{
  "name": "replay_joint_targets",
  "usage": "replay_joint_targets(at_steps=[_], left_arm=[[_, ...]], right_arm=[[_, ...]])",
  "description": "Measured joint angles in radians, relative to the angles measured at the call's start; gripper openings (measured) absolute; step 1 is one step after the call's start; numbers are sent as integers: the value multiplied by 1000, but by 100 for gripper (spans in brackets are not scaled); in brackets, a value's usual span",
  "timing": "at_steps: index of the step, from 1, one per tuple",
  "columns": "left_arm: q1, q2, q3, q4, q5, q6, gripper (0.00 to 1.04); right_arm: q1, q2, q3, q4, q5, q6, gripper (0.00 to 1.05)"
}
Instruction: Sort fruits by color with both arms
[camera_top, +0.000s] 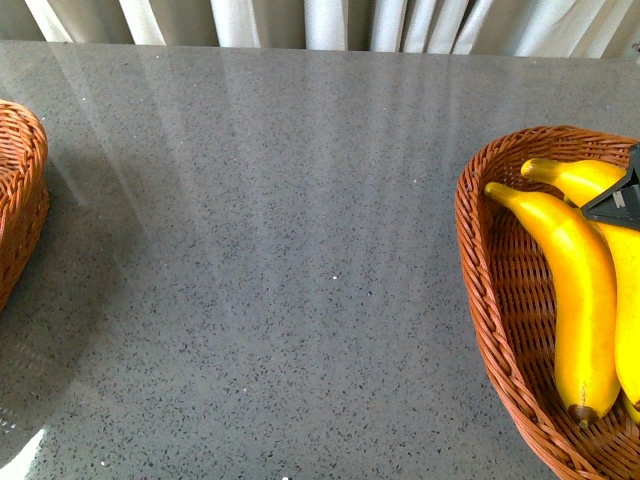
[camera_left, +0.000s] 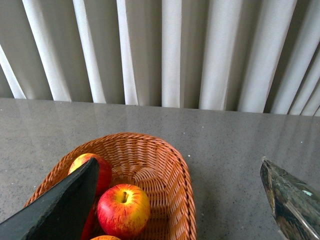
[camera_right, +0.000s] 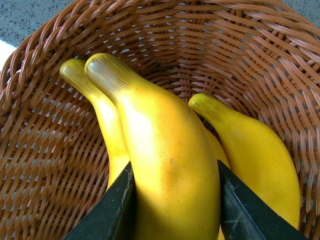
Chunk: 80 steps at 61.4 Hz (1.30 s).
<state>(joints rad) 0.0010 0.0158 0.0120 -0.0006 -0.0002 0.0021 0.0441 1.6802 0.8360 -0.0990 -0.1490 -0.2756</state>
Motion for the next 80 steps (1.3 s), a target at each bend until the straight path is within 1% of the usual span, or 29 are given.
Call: replay_joint_targets(at_steps=[3,5,10,12,15,19,23,28,32,39,60,63,64,65,66,67,68,69,70,71,74,76,80], left_arm=[[0,0,0,0,0,0,96],[0,0,0,0,0,0,96],[0,0,0,0,0,0,96],[0,0,0,0,0,0,96],[0,0,0,0,0,0,96],[0,0,0,0,0,0,96],[0,0,0,0,0,0,96],[0,0,0,0,0,0,96],[0,0,0,0,0,0,96],[0,0,0,0,0,0,96],[0,0,0,0,0,0,96],[0,0,0,0,0,0,96],[0,0,0,0,0,0,96],[0,0,0,0,0,0,96],[0,0,0,0,0,0,96],[0,0,0,0,0,0,96],[0,0,0,0,0,0,96],[0,0,0,0,0,0,96],[0,0,0,0,0,0,96],[0,0,0,0,0,0,96],[0,0,0,0,0,0,96],[0,0,0,0,0,0,96],[0,0,0,0,0,0,96]], right_arm=[[0,2,-1,6,-2,2,35],[0,2,-2,8,-2,1,37],[0,2,-11,20,-3,8,52],[0,2,-12,23,-6,11,55],[-1,3,-15,30,-12,21,64],[-1,2,-19,39,-19,27,73],[-1,-6,-32,63,-25,31,85],[-1,-32,-56,98,-37,42,97],[-1,-76,-76,126,-60,54,95],[1,-147,-94,152,-81,75,96],[2,-164,-97,157,-80,93,96],[11,-142,-144,305,4,129,91],[16,-129,-182,421,61,144,88],[17,-121,-201,478,85,159,86],[19,-111,-241,592,129,175,83],[19,-105,-261,645,146,187,81],[20,-95,-308,760,181,198,77],[20,-91,-331,814,188,208,76],[20,-86,-376,913,196,215,72],[20,-86,-396,956,196,219,70],[18,-107,-479,1156,202,240,60],[16,-136,-501,1221,202,247,55],[8,-207,-529,1264,195,257,44]])
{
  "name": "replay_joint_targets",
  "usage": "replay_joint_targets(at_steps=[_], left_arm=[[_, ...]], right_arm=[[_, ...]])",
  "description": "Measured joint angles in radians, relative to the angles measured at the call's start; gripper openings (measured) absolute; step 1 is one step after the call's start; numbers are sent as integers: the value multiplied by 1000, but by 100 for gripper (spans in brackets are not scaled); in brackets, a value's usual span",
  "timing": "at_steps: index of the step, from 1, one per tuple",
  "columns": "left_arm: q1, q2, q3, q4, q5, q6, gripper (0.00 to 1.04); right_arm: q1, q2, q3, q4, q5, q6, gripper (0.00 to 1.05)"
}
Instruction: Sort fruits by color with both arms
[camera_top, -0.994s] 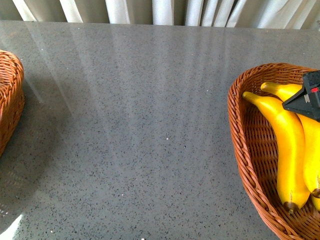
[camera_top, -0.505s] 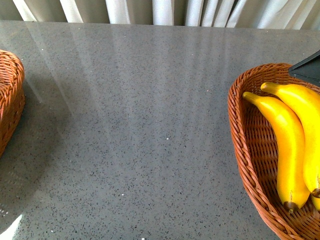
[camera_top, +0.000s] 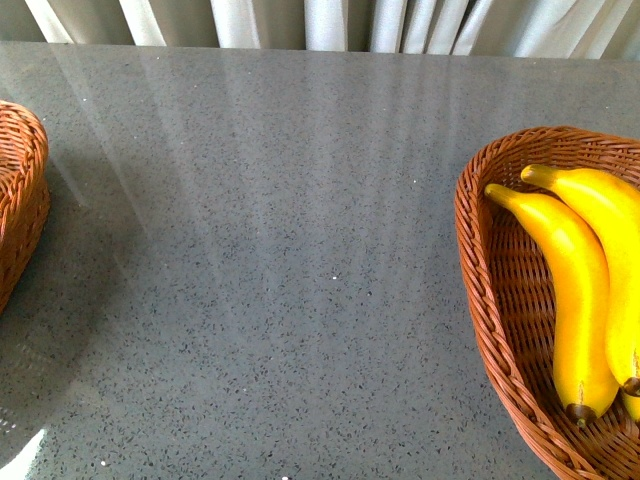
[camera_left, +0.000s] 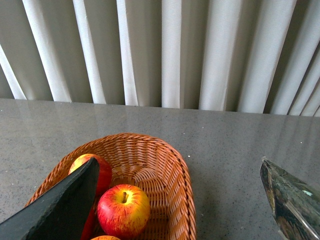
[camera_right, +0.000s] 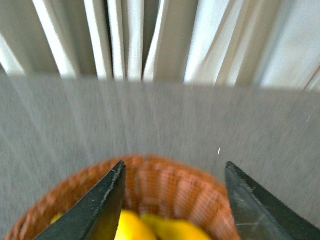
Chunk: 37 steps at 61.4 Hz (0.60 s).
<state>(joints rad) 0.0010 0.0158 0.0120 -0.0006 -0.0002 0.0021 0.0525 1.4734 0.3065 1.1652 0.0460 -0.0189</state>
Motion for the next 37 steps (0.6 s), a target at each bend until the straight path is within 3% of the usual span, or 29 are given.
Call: replay_joint_targets(at_steps=[16,37], left_arm=[[0,0,0,0,0,0,96],[0,0,0,0,0,0,96]], right_arm=[[-50,-184,-140,-62,-47,4,1],[-52,-470,-245,-240,-46,11,2]])
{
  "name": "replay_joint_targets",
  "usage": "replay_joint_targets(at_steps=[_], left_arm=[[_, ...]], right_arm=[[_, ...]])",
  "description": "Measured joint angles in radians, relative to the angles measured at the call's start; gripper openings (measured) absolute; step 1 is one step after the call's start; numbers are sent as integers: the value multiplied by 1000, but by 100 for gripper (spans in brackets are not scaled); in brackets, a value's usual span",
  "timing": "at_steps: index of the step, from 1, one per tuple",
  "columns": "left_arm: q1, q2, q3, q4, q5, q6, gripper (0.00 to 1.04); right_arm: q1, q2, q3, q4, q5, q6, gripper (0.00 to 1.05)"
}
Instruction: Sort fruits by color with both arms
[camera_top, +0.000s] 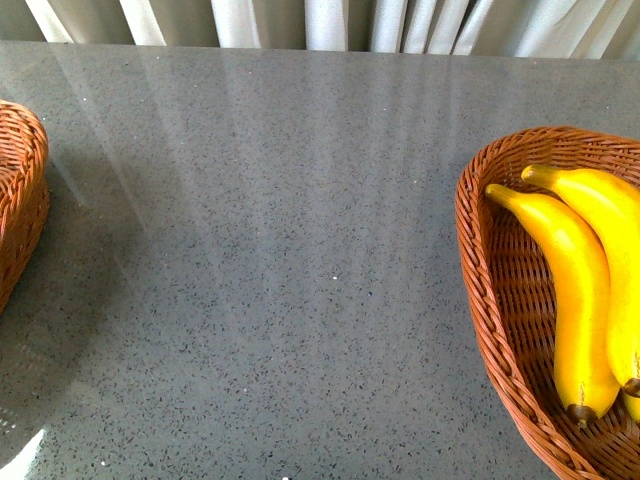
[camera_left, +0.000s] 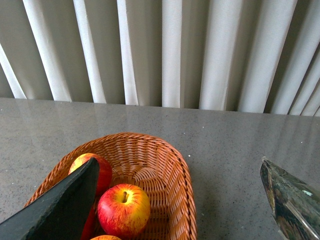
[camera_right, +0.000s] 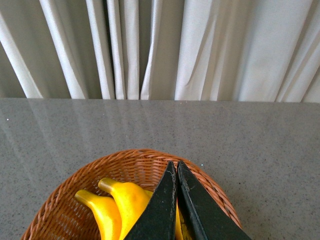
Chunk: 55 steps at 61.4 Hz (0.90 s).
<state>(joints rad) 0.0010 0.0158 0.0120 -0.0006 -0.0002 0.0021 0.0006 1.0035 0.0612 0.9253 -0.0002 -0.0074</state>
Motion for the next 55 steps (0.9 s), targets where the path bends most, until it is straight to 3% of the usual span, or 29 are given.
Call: replay_joint_targets(at_steps=[20,55], left_arm=[[0,0,0,0,0,0,96],[0,0,0,0,0,0,96]], right_arm=[[0,-309,-43,-254,0,0,2],[0,-640,-44,-562,0,0,2]])
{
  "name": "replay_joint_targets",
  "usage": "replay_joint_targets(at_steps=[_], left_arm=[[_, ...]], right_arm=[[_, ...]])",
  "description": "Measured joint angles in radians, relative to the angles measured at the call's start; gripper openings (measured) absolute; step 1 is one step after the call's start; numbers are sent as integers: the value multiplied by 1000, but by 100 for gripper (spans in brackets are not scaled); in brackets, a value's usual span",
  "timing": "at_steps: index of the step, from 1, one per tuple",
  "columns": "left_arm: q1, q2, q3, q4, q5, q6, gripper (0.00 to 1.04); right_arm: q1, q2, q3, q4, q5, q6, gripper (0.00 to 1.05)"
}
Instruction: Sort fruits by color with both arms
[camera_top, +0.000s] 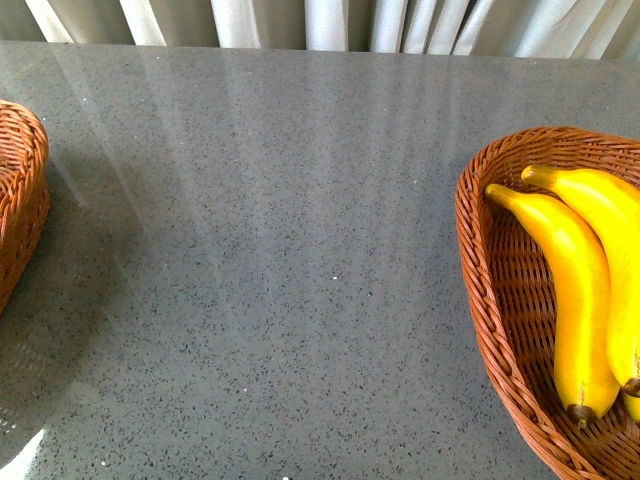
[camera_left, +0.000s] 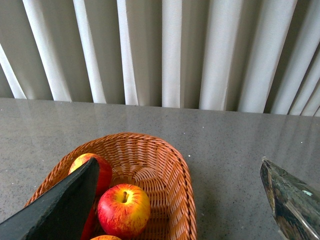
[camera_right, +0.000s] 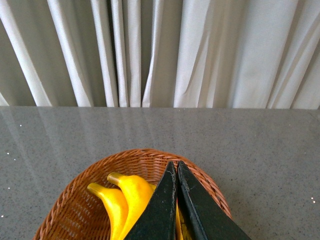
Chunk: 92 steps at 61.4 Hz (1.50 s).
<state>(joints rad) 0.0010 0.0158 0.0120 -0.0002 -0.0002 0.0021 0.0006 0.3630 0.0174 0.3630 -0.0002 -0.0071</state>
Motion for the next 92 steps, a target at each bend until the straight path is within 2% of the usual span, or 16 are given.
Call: replay_joint_targets(at_steps=[32,35,39,63,65,69,81,88,92], left_arm=[[0,0,0,0,0,0,96],[0,0,0,0,0,0,96],[0,0,0,0,0,0,96],[0,0,0,0,0,0,96],[0,0,0,0,0,0,96],[0,0,0,0,0,0,96],[0,0,0,0,0,0,96],[0,0,0,0,0,0,96],[0,0,0,0,0,0,96]], right_arm=[[0,-189,0,-188,0,0,2],[0,-264,0,-292,-3,0,2],[0,-333,0,-352,0,0,2],[0,-357,0,-361,0,0,2],[0,-357,0,-361,0,0,7],[0,-357,0,-361,0,0,23],[0,-357,0,-361,0,0,55],[0,-357,0,-361,0,0,84],[0,-357,0,-361,0,2,97]])
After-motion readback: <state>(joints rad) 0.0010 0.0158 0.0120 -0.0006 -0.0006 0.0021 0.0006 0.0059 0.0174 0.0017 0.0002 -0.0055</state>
